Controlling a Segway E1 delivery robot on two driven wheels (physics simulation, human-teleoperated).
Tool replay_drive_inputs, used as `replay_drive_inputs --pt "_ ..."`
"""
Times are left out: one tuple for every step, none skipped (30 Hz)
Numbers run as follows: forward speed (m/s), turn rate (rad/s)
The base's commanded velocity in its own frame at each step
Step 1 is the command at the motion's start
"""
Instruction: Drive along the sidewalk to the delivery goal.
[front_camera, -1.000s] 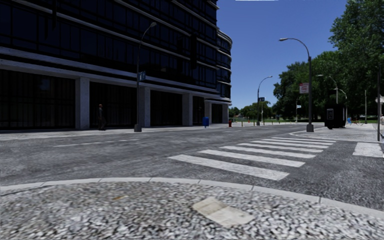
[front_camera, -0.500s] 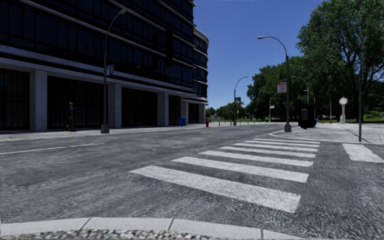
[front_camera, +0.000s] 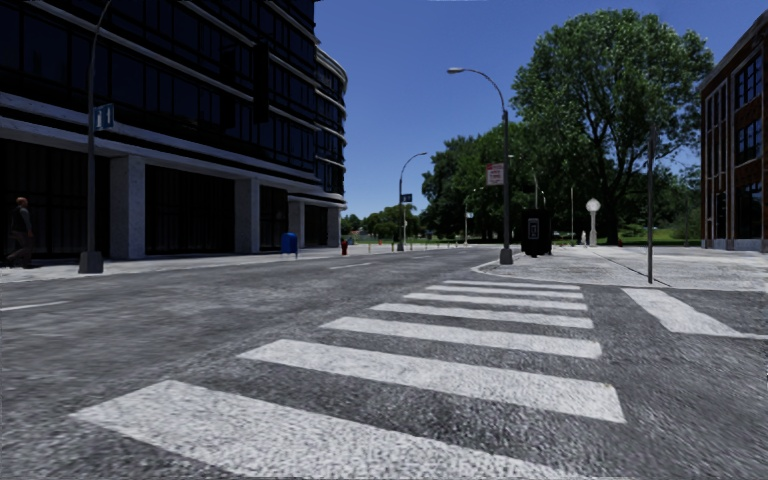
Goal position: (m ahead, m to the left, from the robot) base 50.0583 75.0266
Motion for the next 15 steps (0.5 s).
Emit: replay_drive_inputs --pt "1.86 -0.54" --pt "1.71 -0.54" --pt "1.59 -0.54" --pt "1.59 -0.54" --pt "1.54 -0.54" --pt "1.5 -0.54" --pt "1.49 -0.54" --pt "1.49 -0.54" --pt "1.48 -0.54" --pt "1.48 -0.54" --pt "1.48 -0.54" --pt "1.48 -0.54" --pt "1.48 -0.54" --pt "1.48 -0.54" --pt "1.48 -0.54"
